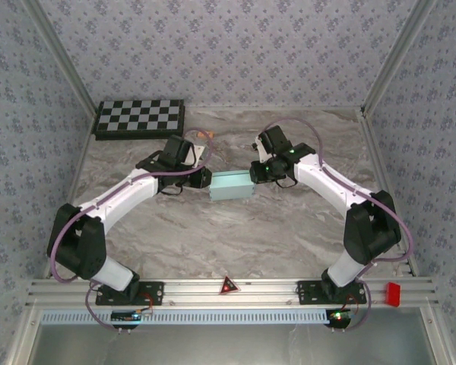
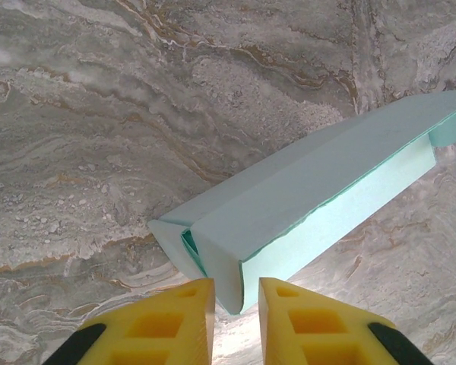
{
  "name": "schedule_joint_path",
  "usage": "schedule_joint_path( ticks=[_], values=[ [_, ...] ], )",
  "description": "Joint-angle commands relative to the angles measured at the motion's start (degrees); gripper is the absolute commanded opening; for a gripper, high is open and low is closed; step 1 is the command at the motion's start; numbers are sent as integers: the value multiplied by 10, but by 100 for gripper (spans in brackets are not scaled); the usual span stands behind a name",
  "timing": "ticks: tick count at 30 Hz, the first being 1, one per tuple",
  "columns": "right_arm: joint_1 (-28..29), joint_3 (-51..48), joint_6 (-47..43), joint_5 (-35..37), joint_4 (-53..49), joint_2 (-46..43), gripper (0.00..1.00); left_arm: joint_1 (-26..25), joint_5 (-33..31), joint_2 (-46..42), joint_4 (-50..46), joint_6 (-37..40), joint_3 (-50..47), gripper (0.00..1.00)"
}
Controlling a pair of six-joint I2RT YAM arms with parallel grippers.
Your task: Fold the paper box
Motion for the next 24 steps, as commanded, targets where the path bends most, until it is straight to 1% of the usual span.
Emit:
schedule_joint_path(
  ticks=[1,11,20,24],
  values=[
    [1,15,-6,1,5,0,18,3,11,7,10,-4,3,21],
    [1,13,-8,-10,9,6,13,3,17,14,15,-7,3,12],
    [1,5,-8,-18,12,10,12,2,27,24,21,-15,0,12],
    [1,4,-8,-20,13,12,12,2,28,26,22,-16,-1,17]
  ],
)
